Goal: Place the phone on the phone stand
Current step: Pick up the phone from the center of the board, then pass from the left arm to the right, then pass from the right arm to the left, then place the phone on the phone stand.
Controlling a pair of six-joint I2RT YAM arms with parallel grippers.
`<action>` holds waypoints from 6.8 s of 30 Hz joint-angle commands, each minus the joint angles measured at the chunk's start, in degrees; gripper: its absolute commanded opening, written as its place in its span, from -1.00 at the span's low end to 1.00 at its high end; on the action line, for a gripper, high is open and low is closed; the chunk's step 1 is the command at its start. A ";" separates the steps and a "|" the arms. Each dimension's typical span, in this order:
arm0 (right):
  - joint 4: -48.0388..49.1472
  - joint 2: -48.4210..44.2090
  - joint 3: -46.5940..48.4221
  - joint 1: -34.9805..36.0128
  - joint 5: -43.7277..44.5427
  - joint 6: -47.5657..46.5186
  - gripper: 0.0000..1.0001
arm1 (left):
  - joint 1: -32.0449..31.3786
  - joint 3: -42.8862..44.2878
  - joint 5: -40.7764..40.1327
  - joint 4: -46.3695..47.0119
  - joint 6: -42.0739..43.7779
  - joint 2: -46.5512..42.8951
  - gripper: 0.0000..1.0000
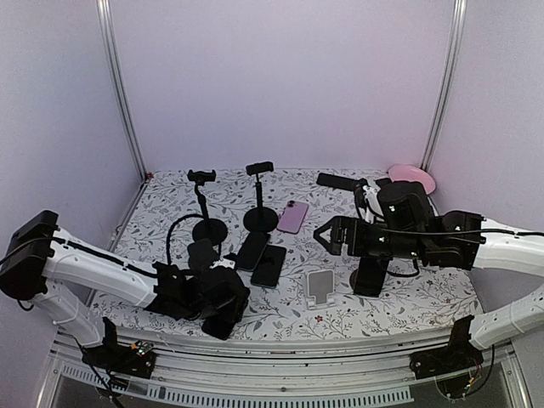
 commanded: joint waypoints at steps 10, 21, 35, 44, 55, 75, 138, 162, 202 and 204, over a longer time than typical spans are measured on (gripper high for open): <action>13.07 14.04 5.52 2.24 -10.96 -2.12 0.99 | -2.78 -3.99 -6.36 13.66 11.29 -13.55 -0.43; 14.84 22.63 8.41 5.44 -16.75 -3.64 0.64 | -8.50 -3.76 -8.26 24.37 22.03 -15.37 -0.46; 18.47 22.12 5.96 5.73 -21.84 -3.30 0.12 | -10.72 -2.71 -6.22 32.20 31.75 -14.07 -0.48; 18.33 21.27 5.54 4.59 -26.68 -3.40 -0.26 | -11.21 -2.37 -3.94 34.32 34.06 -13.37 -0.52; 17.00 18.33 4.26 3.68 -26.17 -5.16 -0.96 | -11.08 -2.30 -0.08 35.36 34.03 -12.27 0.26; 10.48 3.61 0.84 3.20 -20.02 -21.89 -0.97 | 2.95 -6.64 40.91 42.91 26.34 -17.28 0.45; -6.10 -3.20 3.67 3.16 -16.70 -29.06 0.47 | 9.62 13.90 69.03 36.97 32.50 4.30 -1.00; -1.28 -21.17 -3.79 3.15 -0.84 -16.43 0.98 | 10.98 4.65 45.34 83.85 29.87 19.74 -1.00; -1.93 -21.81 -4.41 3.15 -2.23 -16.75 0.98 | 11.93 3.75 48.36 91.74 30.06 32.36 -0.57; -1.84 -21.76 -4.28 3.13 -2.41 -16.74 0.98 | 11.90 3.96 48.36 91.50 29.85 32.32 -0.39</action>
